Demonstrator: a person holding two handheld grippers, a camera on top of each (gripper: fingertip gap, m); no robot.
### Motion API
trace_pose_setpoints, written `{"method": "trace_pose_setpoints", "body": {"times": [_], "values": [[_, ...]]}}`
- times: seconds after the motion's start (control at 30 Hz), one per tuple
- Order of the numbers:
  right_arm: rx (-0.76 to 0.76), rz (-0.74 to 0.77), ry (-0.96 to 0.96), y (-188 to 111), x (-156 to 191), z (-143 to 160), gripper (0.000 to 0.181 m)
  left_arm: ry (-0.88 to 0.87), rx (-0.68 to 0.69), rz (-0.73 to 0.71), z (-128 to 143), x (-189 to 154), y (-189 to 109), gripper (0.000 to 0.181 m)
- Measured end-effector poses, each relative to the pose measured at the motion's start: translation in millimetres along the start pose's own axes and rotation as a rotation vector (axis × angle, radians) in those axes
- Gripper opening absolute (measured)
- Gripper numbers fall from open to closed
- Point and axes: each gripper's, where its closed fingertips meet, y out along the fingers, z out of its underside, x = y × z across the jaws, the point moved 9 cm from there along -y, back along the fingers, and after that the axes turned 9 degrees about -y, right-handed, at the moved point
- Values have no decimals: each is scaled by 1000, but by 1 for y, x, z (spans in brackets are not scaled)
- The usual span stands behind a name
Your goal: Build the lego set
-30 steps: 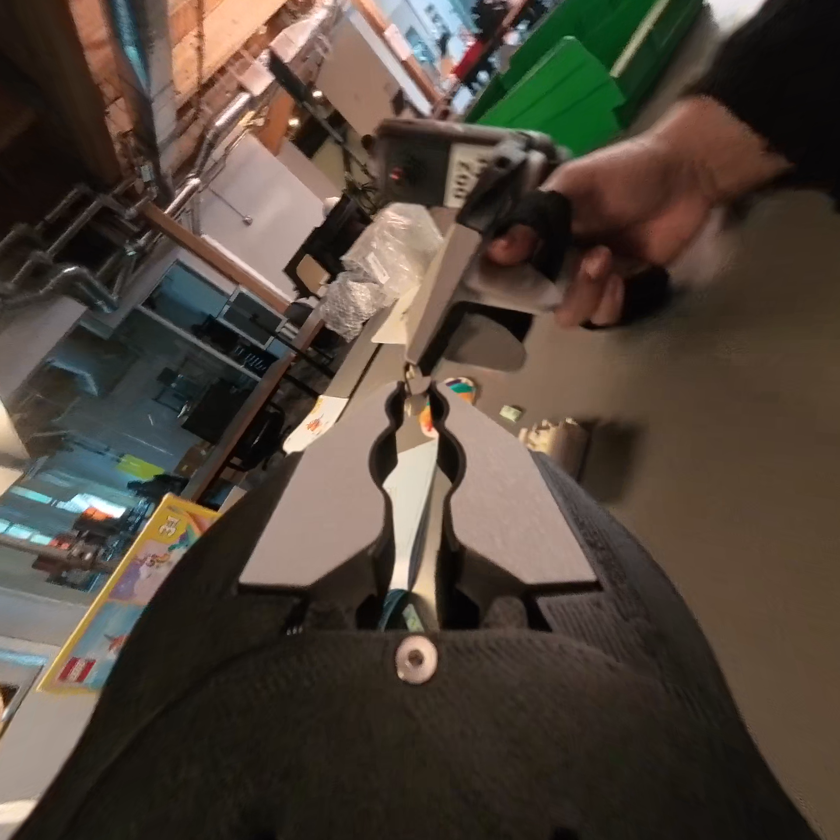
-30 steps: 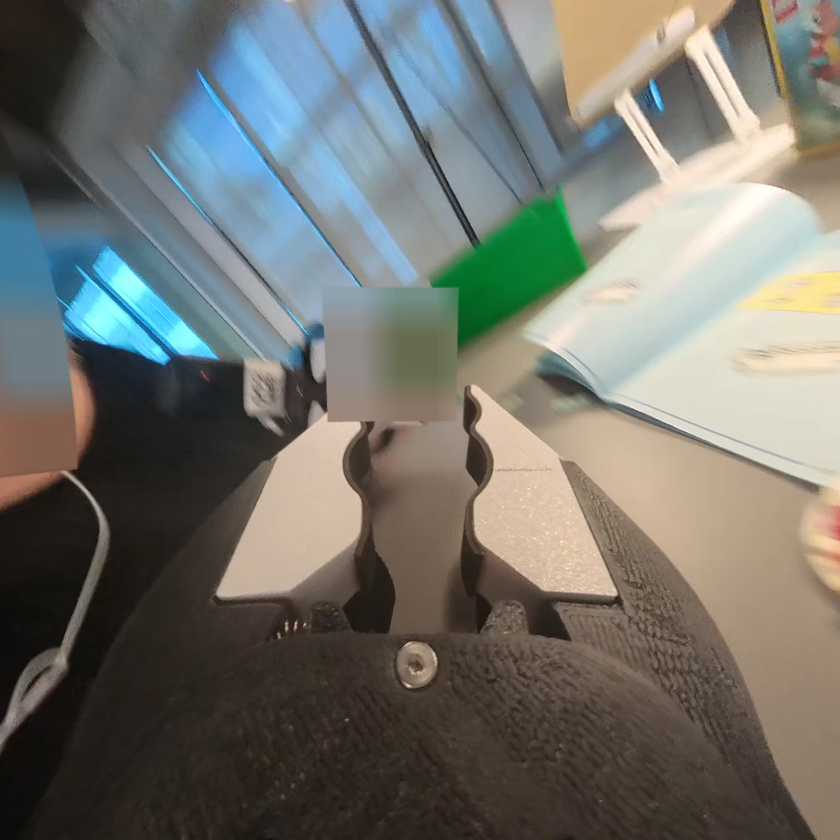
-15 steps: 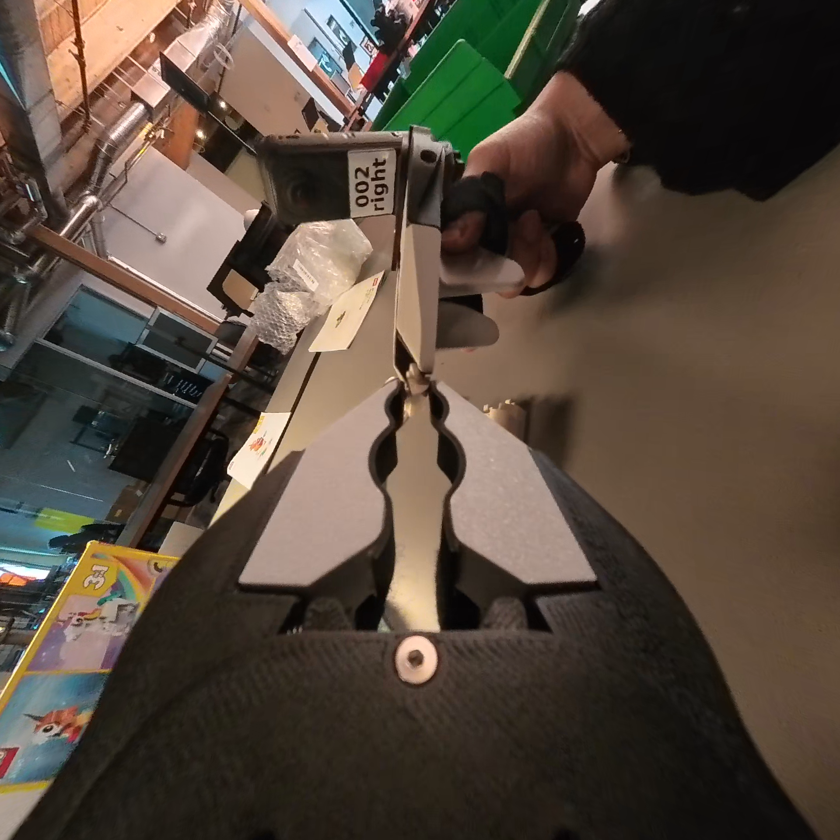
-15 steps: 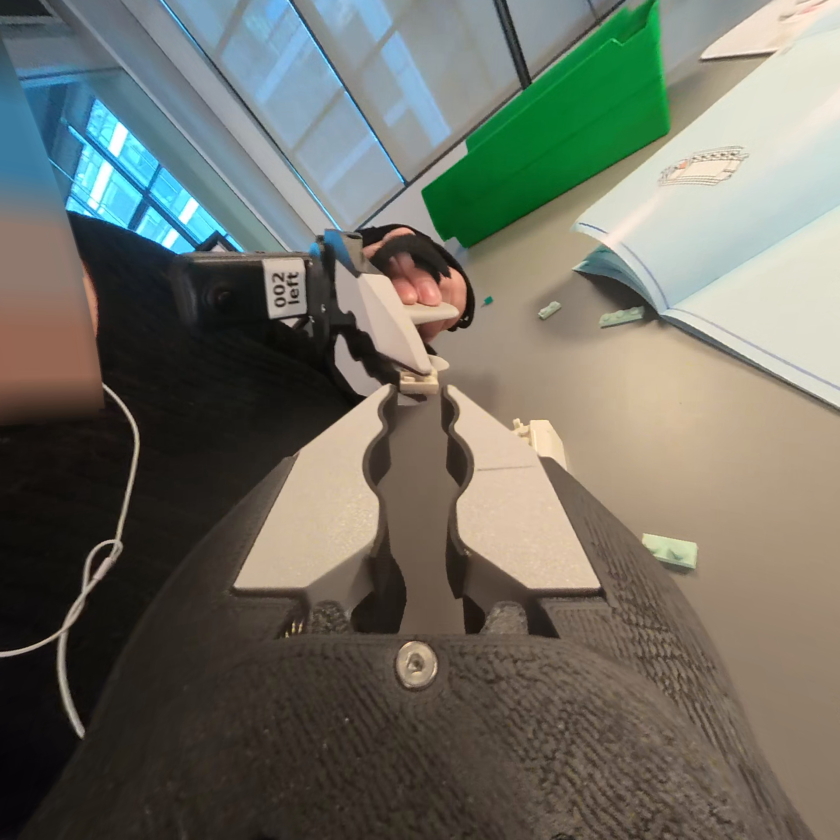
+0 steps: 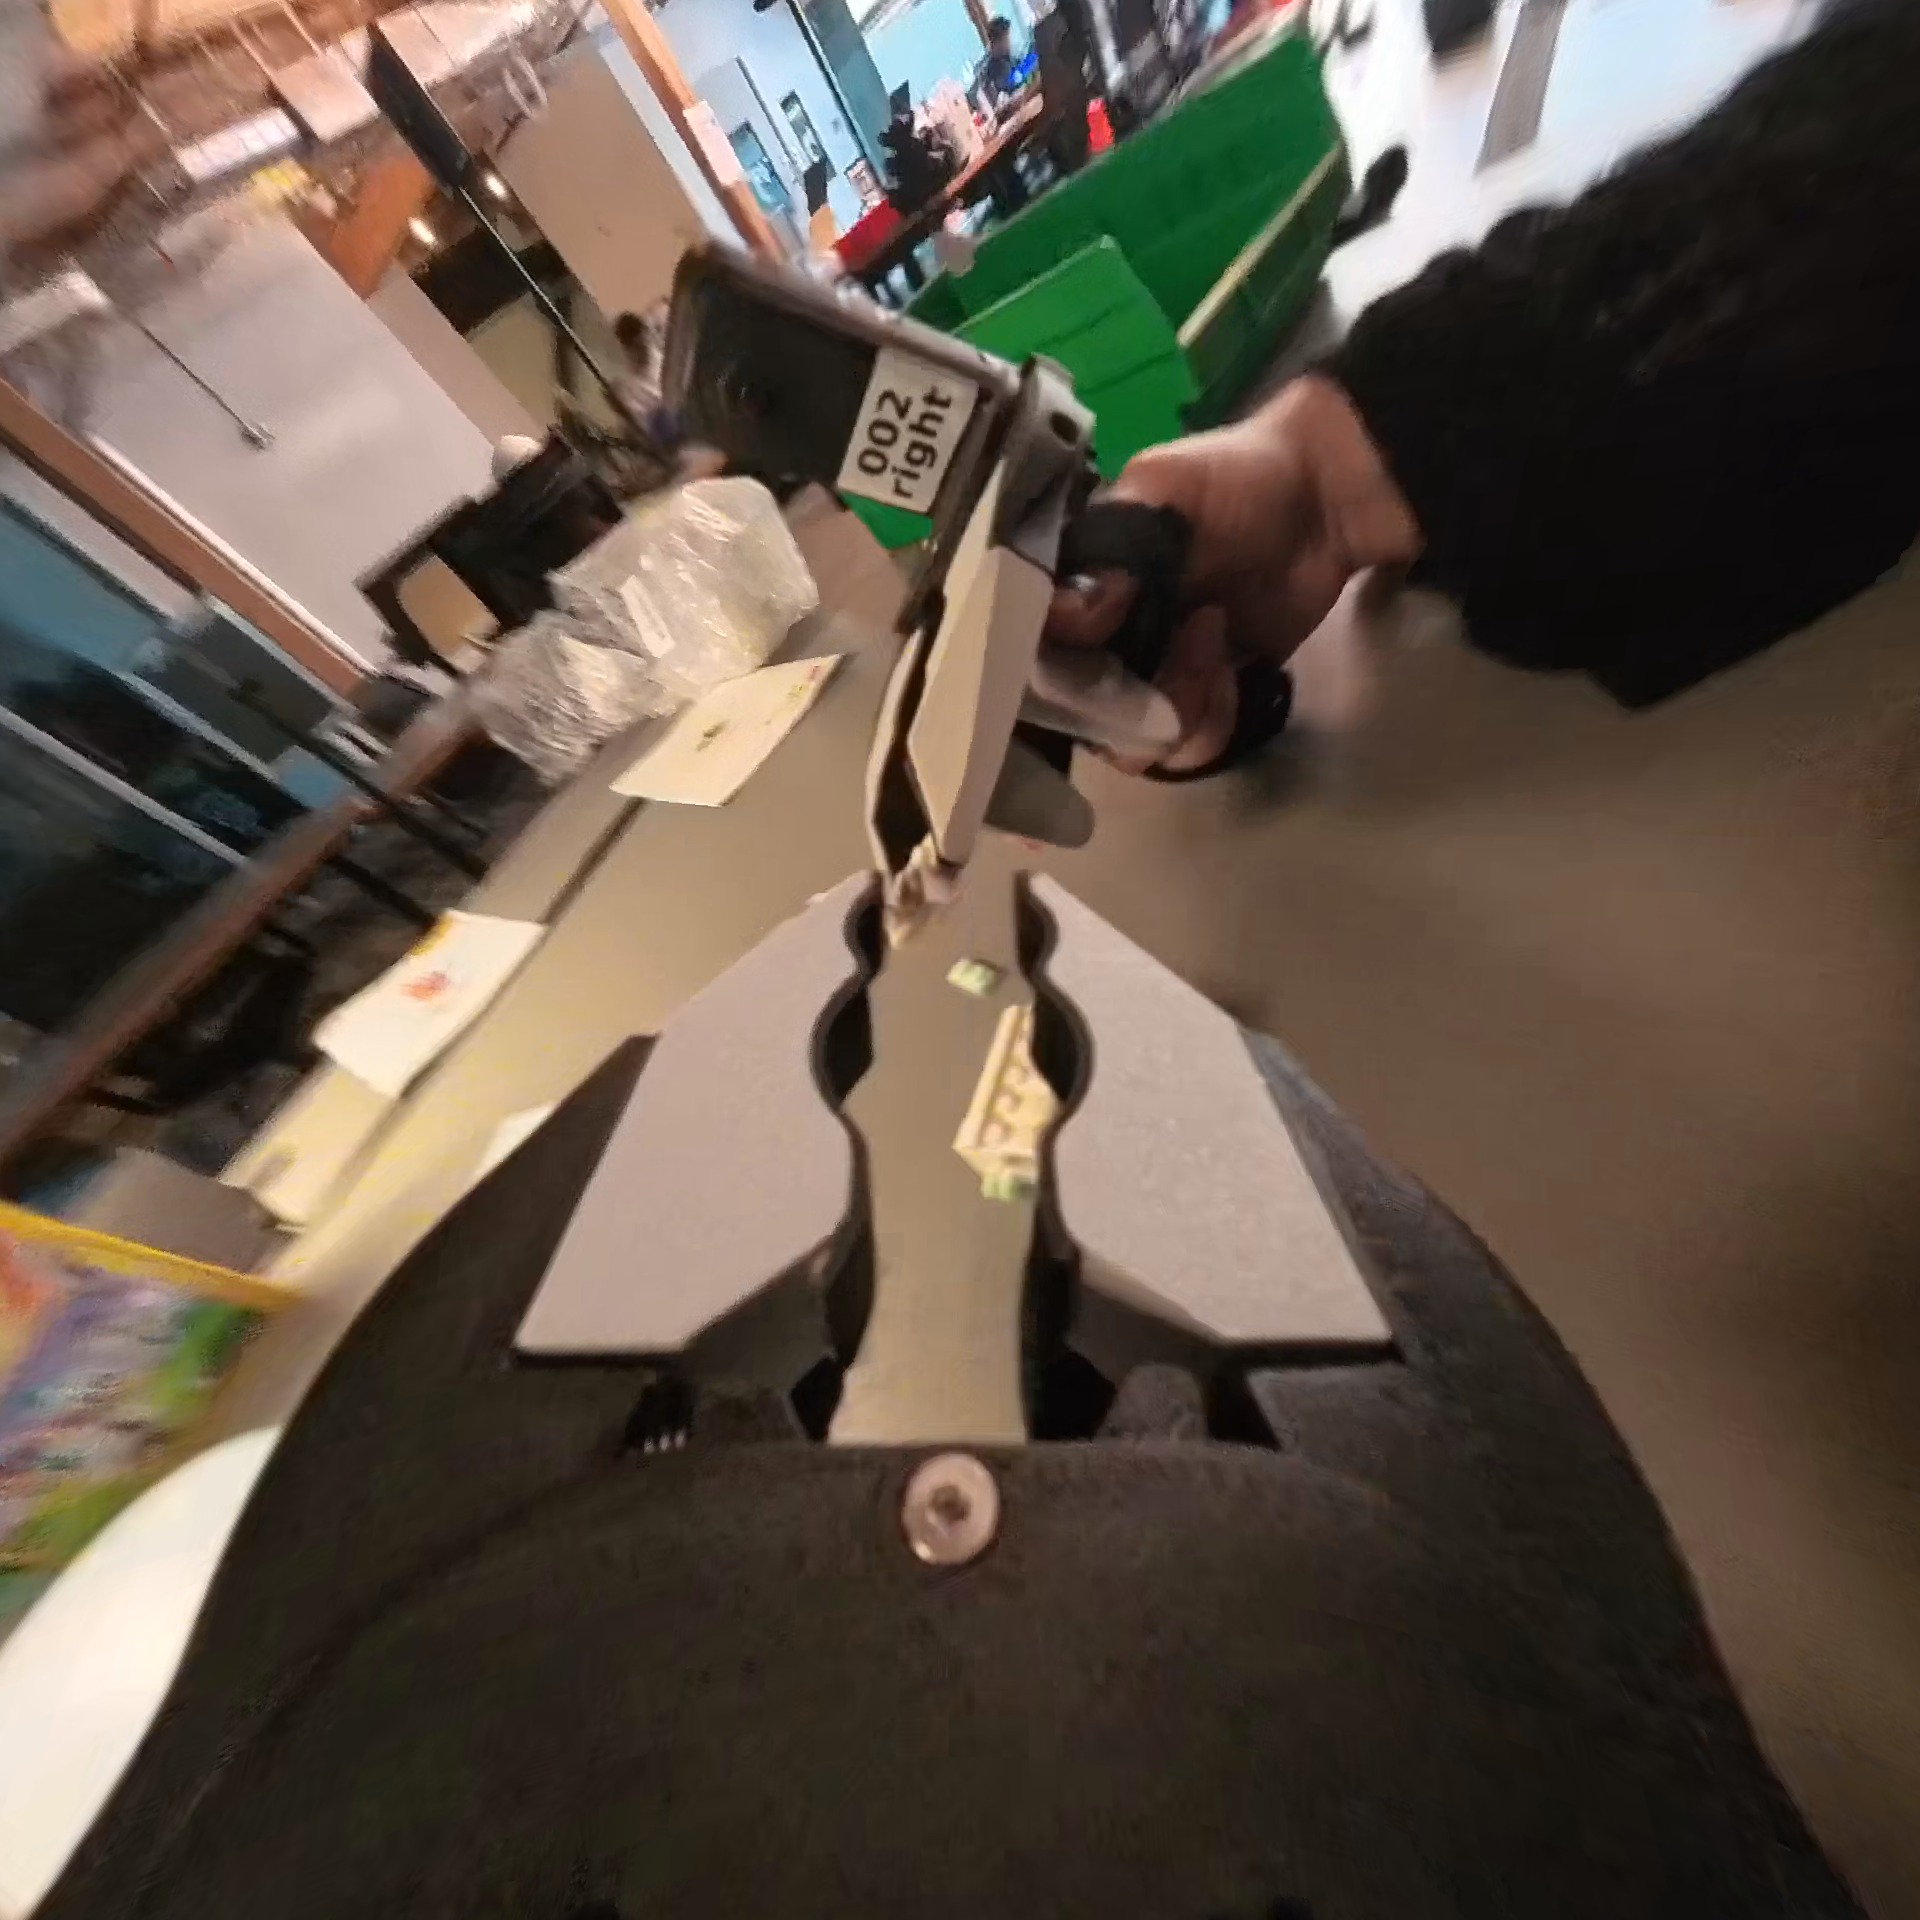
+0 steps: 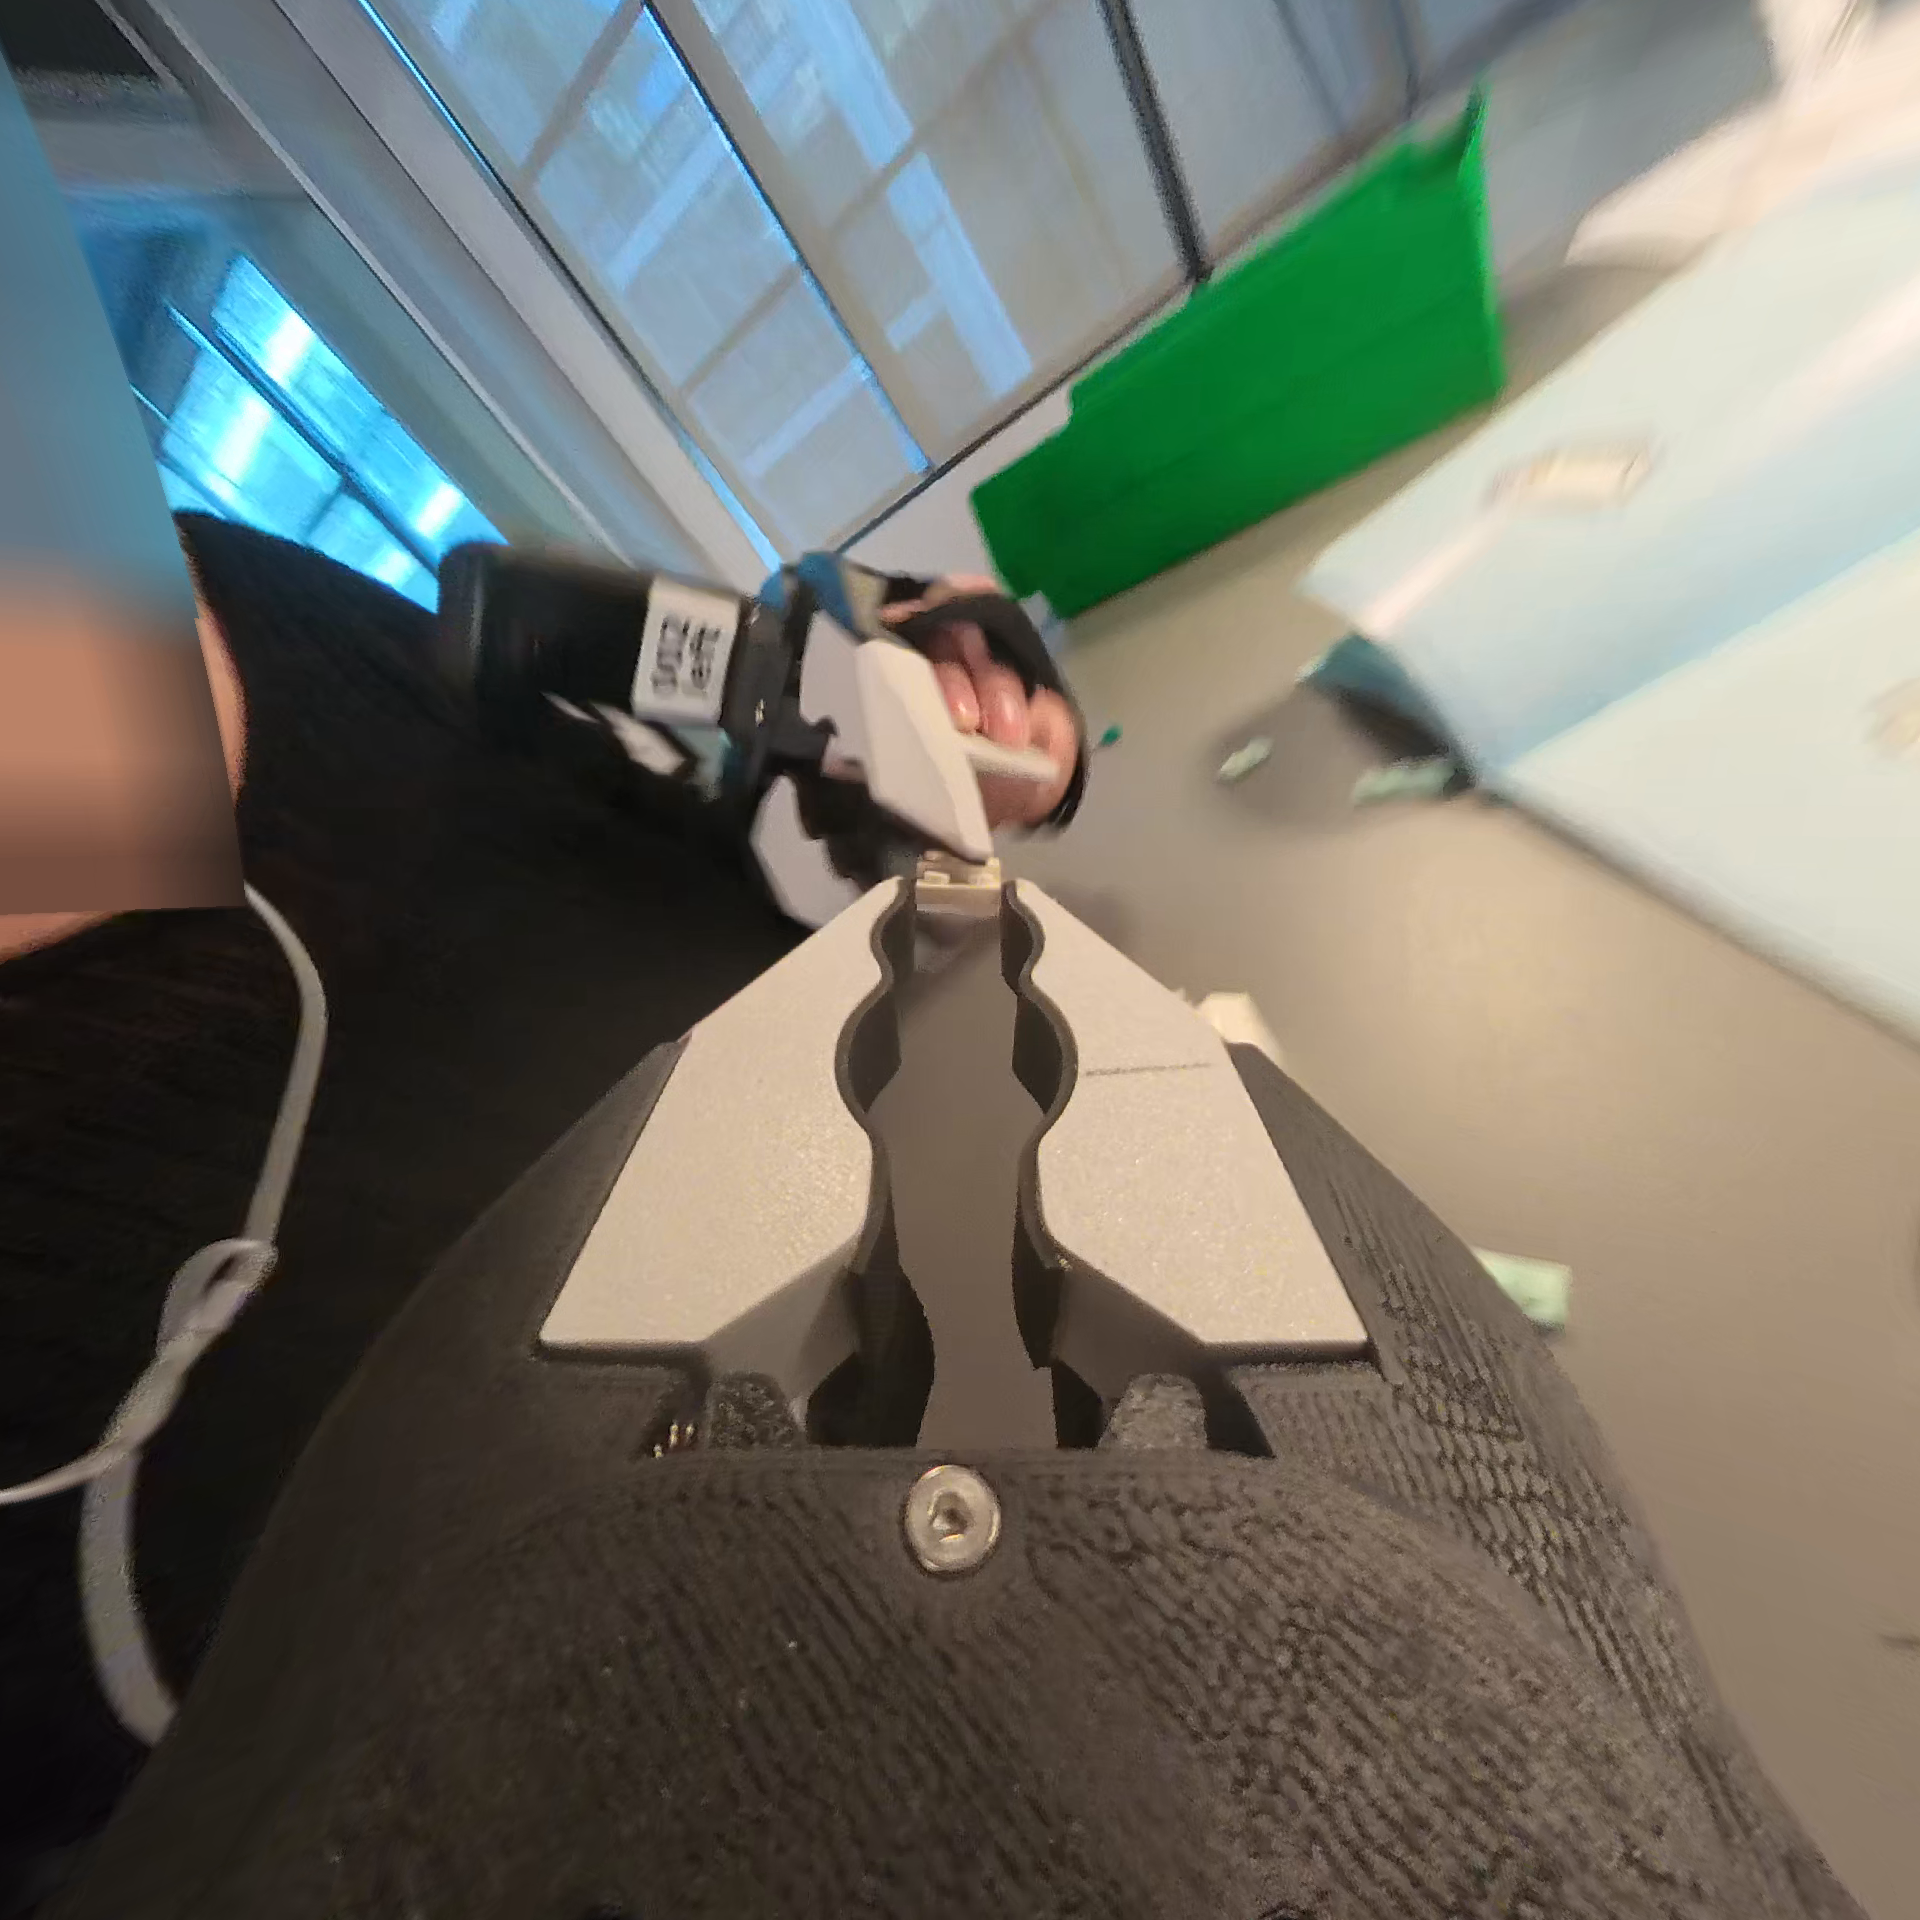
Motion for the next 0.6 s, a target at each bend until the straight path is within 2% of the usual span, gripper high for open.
{"method": "trace_pose_setpoints", "body": {"times": [0.03,0.1,0.2,0.3,0.4,0.6], "values": [[-20,2,-47,-1,3,-2,14,-101,-5,30,0,4,0,33],[-64,12,-121,-4,7,-7,14,-295,-42,98,1,13,-2,35],[-87,34,-213,-8,13,-12,14,-552,-130,254,0,23,-6,28],[-87,35,-259,-8,16,-13,14,-709,-195,329,2,31,-8,26],[-84,36,-299,-7,19,-13,14,-767,-204,360,4,33,-8,25],[-74,44,-332,-4,21,-10,14,-774,-189,388,5,30,-3,17]]}}
